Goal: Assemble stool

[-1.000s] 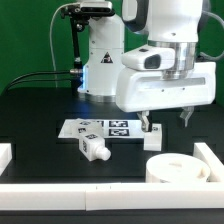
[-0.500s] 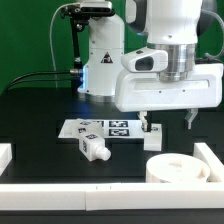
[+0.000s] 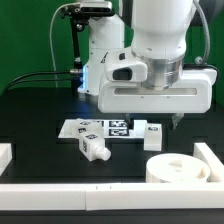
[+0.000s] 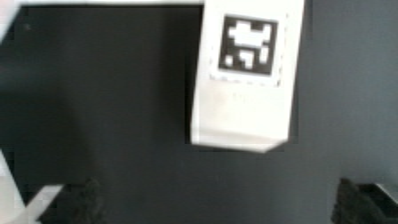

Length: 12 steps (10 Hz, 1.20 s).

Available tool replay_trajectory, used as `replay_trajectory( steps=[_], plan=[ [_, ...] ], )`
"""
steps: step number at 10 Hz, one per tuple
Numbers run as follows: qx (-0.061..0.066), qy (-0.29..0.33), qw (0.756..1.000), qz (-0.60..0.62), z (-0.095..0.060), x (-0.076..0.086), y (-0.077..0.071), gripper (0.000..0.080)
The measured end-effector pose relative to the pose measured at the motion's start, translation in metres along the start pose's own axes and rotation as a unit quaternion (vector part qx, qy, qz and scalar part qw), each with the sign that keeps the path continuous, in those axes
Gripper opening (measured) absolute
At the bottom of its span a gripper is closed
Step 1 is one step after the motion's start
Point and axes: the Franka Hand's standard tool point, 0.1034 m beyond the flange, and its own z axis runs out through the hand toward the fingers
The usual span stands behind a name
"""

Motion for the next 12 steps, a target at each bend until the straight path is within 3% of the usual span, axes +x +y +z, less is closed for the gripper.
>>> replay_trajectory(
  steps=[2, 3, 6, 7, 9, 11, 12],
  plan=[
    [-0.006, -0.071, 0.997, -0.006, 0.001, -0.003, -0.002, 0.0649],
    [-0.007, -0.106, 0.994, -0.025, -0.001, 0.001, -0.01, 0.0649],
    [0.007, -0.163, 0.983, -0.081, -0.001, 0.01, -0.005, 0.0649],
    [0.005, -0.207, 0.975, -0.079, 0.001, 0.001, -0.006, 0.0649],
    [0.005, -0.216, 0.974, -0.07, 0.005, 0.008, -0.007, 0.0649],
    [-0.002, -0.234, 0.972, -0.024, 0.018, 0.004, -0.007, 0.0649],
    [-0.002, -0.232, 0.972, -0.028, 0.017, 0.005, -0.007, 0.0649]
  ],
)
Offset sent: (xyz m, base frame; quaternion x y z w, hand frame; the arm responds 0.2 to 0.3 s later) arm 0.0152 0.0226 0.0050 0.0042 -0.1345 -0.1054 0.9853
